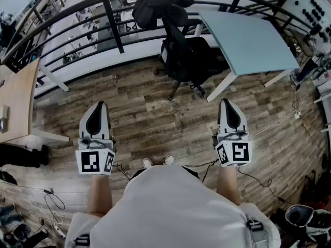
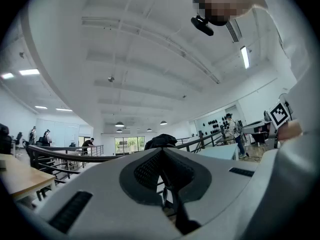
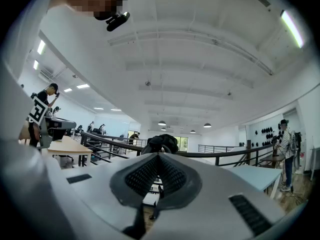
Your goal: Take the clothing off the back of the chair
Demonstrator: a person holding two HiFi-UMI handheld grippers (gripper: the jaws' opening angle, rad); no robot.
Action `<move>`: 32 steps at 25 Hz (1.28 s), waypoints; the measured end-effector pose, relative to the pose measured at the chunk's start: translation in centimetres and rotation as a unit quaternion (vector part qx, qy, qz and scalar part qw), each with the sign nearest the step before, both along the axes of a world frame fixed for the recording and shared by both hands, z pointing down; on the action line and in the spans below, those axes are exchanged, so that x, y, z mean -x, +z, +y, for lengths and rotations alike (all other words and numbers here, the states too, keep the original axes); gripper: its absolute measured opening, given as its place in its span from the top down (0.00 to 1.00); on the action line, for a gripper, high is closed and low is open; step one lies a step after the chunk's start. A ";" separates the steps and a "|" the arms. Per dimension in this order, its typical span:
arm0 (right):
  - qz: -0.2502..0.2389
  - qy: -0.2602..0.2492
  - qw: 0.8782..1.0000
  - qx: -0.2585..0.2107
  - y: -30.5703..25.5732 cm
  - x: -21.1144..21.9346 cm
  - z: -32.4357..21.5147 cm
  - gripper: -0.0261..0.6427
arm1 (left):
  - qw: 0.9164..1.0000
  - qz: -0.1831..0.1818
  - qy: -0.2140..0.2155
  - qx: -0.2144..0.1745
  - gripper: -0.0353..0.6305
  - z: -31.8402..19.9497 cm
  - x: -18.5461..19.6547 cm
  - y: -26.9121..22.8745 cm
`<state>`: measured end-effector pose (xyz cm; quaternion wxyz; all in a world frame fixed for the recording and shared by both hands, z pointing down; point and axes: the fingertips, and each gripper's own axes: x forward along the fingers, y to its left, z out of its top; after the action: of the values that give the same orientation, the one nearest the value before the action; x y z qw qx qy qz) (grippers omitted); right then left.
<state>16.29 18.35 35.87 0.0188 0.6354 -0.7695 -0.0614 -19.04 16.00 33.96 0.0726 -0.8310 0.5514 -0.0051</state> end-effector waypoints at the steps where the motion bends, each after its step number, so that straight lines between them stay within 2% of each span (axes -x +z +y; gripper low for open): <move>1: 0.000 0.000 1.000 0.002 0.1 -0.1 0.0 0.93 | 1.000 0.001 -0.001 0.002 0.91 0.1 0.0 0.1; 9: -0.004 -0.003 1.000 0.006 0.3 -0.6 -0.5 0.93 | 1.000 0.003 -0.012 0.009 0.91 0.3 -0.1 0.3; 16: -0.054 -0.043 0.998 -0.001 1.3 -1.2 -0.7 0.93 | 1.000 -0.006 -0.018 0.015 0.91 0.5 -1.2 0.9; 24: -0.075 -0.045 0.996 0.035 5.3 -2.1 -1.6 0.93 | 0.998 -0.026 -0.046 0.040 0.91 1.1 -0.7 2.6; 28: -0.072 -0.044 0.996 0.040 5.9 -2.0 -2.6 0.93 | 0.998 -0.023 -0.047 0.041 0.91 -0.5 -0.4 2.9; 32: -0.060 -0.035 0.997 0.046 5.7 -2.4 -4.4 0.93 | 0.998 -0.015 -0.023 0.054 0.91 -4.2 -1.9 4.3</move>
<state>18.66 13.91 41.61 -0.0005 0.6092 -0.7929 0.0115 -17.10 11.78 38.28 0.0356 -0.8205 0.5684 -0.0493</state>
